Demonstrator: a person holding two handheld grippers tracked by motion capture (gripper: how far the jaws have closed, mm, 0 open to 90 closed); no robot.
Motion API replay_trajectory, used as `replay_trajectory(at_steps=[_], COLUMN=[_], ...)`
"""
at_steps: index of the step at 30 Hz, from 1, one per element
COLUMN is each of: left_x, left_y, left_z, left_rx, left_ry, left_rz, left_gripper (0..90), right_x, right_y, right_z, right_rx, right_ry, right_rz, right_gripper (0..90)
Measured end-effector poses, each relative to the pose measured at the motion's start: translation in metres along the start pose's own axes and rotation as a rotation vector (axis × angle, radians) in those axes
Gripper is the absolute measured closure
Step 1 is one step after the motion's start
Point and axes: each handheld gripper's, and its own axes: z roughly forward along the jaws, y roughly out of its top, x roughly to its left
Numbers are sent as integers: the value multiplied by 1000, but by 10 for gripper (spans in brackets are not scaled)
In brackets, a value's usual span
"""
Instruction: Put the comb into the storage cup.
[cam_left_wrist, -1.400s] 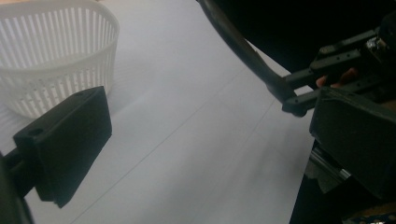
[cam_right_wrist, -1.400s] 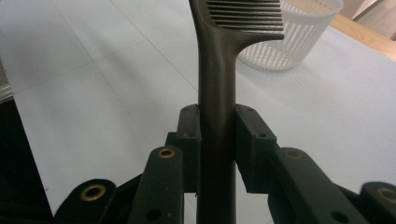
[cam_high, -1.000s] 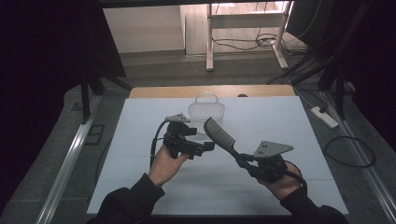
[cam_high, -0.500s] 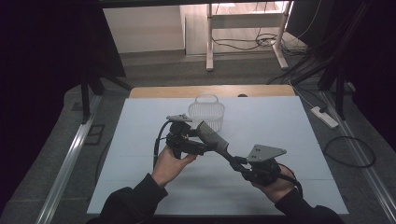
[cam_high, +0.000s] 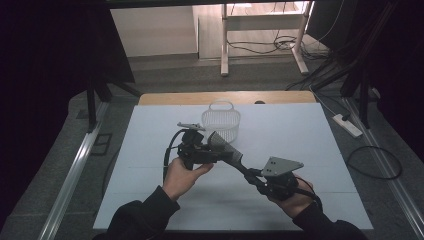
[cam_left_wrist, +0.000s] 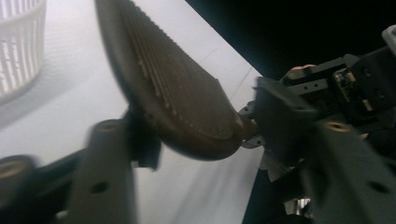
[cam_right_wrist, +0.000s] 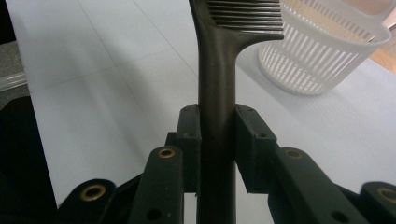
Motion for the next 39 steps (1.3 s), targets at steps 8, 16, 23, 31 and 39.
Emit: replay_trajectory(at_steps=[8,16,23,31,39], left_x=[2,4,-1,-1,0], left_y=[0,-1,0,1,2], left_z=[-2,-3,-1,-5,-10], left_rx=[-1,-8,-1,-30,-36], left_ry=[-40,-89,-133,-148,-108], left_rz=[-18,-51,-73,-78,-44], left_gripper=[666,760,830,833,833], right_x=[1,1,2,2,-2], right_y=[0,-1,-2,-2,-2], right_z=[0,1,6,9,8], right_rx=[-12,-8,13,15,5], right_ry=[-7,-13,-23,-9,4], right_rz=[-11,-27,-38,-32,-7], right_gripper=[726,725,718,609,415])
